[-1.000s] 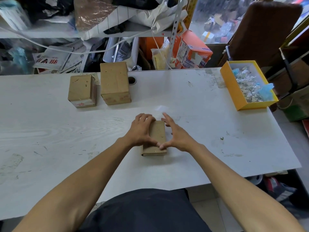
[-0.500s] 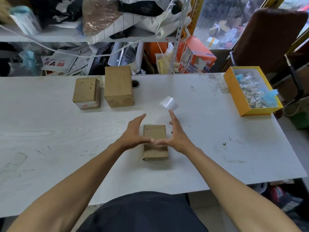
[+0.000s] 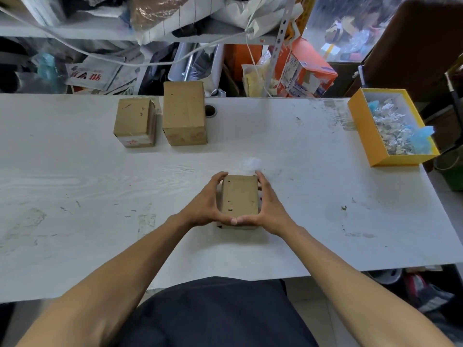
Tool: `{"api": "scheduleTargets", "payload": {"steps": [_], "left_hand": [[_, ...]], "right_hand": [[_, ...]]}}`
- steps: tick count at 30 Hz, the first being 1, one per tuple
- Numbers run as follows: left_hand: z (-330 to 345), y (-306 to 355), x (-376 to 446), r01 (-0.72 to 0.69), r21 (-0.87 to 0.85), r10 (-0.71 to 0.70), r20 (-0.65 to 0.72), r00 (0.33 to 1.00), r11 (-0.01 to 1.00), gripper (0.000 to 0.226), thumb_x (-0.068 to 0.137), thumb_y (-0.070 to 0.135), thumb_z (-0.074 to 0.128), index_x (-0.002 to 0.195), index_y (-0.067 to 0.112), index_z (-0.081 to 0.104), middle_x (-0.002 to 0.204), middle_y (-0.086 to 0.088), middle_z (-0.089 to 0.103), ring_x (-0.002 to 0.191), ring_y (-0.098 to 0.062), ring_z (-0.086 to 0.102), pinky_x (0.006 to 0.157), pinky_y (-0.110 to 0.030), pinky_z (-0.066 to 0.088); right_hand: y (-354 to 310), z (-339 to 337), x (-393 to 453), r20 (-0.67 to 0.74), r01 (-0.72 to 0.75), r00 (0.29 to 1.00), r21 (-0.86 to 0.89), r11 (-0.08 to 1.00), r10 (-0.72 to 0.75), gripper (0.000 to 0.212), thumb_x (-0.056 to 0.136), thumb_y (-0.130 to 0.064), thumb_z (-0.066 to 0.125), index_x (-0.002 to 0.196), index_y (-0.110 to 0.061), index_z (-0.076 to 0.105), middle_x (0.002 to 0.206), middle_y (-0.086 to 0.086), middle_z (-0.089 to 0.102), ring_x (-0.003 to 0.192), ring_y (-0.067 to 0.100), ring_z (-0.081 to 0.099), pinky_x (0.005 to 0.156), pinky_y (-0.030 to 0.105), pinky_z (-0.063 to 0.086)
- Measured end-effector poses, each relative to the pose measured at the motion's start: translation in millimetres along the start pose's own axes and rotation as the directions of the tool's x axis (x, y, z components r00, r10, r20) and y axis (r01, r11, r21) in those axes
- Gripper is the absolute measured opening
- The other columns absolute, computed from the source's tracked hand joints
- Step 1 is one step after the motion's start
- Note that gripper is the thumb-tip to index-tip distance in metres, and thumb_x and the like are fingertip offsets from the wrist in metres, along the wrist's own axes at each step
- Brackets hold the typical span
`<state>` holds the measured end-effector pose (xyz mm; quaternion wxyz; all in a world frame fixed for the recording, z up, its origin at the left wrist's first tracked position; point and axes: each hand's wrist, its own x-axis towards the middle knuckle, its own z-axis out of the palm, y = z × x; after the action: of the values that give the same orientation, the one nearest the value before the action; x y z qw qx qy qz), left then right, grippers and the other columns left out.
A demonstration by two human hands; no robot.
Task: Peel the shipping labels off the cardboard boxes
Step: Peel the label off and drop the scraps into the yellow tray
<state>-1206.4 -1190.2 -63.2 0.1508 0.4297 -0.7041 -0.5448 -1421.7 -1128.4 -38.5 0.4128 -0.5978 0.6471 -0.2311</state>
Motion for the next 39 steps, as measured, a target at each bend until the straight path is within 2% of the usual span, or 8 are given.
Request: {"api": "scheduleTargets", "payload": {"steps": [8, 12, 18, 24, 27, 31, 36, 39], "left_hand": [[-5, 4, 21, 0.016, 0.025, -0.01, -0.242, 0.97, 1.0, 0.063, 0.062, 0.048, 0.09, 0.107, 0.027, 0.051, 0.112, 0.015, 0.057, 0.107, -0.002, 0.052, 0.085, -0.027, 0.047], [-6, 11, 37, 0.047, 0.071, -0.024, -0.292, 0.956, 0.996, 0.044, 0.072, 0.044, 0.085, 0.094, 0.02, 0.055, 0.101, 0.005, 0.062, 0.095, -0.002, 0.052, 0.075, -0.02, 0.041], [-11, 19, 54, 0.047, 0.041, -0.031, -0.323, 0.946, 0.998, 0.036, 0.079, 0.041, 0.081, 0.071, 0.015, 0.057, 0.084, 0.003, 0.067, 0.091, -0.015, 0.056, 0.074, -0.032, 0.043], [-10, 28, 66, 0.109, 0.05, -0.075, -0.444, 0.893, 0.993, 0.043, 0.086, 0.034, 0.074, 0.06, 0.002, 0.06, 0.064, -0.009, 0.066, 0.067, -0.022, 0.06, 0.065, -0.037, 0.044], [-11, 38, 66, 0.197, 0.016, -0.17, -0.433, 0.885, 0.98, 0.052, 0.093, 0.042, 0.064, 0.06, 0.003, 0.065, 0.062, -0.006, 0.067, 0.059, -0.018, 0.058, 0.06, -0.033, 0.041], [-22, 59, 63, 0.286, -0.008, -0.264, -0.415, 0.871, 0.958, 0.056, 0.104, 0.039, 0.043, 0.073, 0.003, 0.074, 0.078, -0.008, 0.072, 0.075, -0.021, 0.063, 0.07, -0.03, 0.043], [-67, 93, 62, 0.267, 0.377, -0.154, -0.303, 0.94, 0.887, 0.017, 0.096, 0.025, 0.057, 0.099, 0.011, 0.065, 0.095, -0.004, 0.068, 0.088, -0.026, 0.064, 0.074, -0.036, 0.052], [-95, 118, 55, 0.221, 0.524, -0.15, -0.174, 0.973, 0.823, 0.026, 0.088, 0.028, 0.072, 0.11, 0.019, 0.061, 0.104, 0.002, 0.064, 0.092, -0.019, 0.062, 0.071, -0.032, 0.05]], "right_hand": [[-2, -4, 27, -0.13, -0.03, 0.991, -0.053, 0.998, 0.023, 0.101, 0.07, -0.054, 0.079, 0.149, -0.034, 0.019, 0.117, -0.008, 0.045, 0.108, 0.013, 0.045, 0.093, 0.034, 0.046], [-3, -4, 41, -0.168, -0.064, 0.984, -0.017, 0.998, 0.06, 0.081, 0.078, -0.051, 0.072, 0.145, -0.03, 0.031, 0.106, -0.009, 0.05, 0.107, 0.014, 0.05, 0.093, 0.038, 0.048], [-5, -8, 59, -0.2, -0.06, 0.978, -0.039, 0.997, 0.051, 0.049, 0.087, -0.047, 0.065, 0.124, -0.02, 0.049, 0.088, -0.001, 0.057, 0.088, 0.018, 0.057, 0.081, 0.044, 0.051], [-15, -13, 71, -0.22, -0.068, 0.975, -0.149, 0.987, 0.034, 0.042, 0.092, -0.045, 0.058, 0.123, -0.018, 0.047, 0.077, -0.001, 0.063, 0.076, 0.016, 0.061, 0.069, 0.037, 0.05], [-17, -16, 74, -0.199, -0.106, 0.978, -0.204, 0.973, 0.065, 0.042, 0.095, -0.045, 0.054, 0.127, -0.019, 0.044, 0.09, 0.003, 0.07, 0.083, 0.024, 0.065, 0.069, 0.037, 0.05], [-35, -31, 80, -0.041, -0.157, 0.988, -0.19, 0.969, 0.152, 0.048, 0.092, -0.041, 0.057, 0.135, -0.028, 0.041, 0.108, 0.009, 0.069, 0.09, 0.024, 0.065, 0.078, 0.036, 0.052], [-83, -75, 86, 0.047, -0.037, 0.997, -0.369, 0.929, 0.059, 0.029, 0.092, -0.032, 0.063, 0.118, -0.02, 0.065, 0.112, 0.007, 0.065, 0.092, 0.018, 0.058, 0.074, 0.029, 0.045], [-115, -100, 87, 0.06, 0.008, 0.998, -0.426, 0.904, 0.019, 0.023, 0.091, -0.029, 0.066, 0.107, -0.014, 0.073, 0.109, 0.004, 0.067, 0.092, 0.015, 0.055, 0.074, 0.027, 0.043]]}}
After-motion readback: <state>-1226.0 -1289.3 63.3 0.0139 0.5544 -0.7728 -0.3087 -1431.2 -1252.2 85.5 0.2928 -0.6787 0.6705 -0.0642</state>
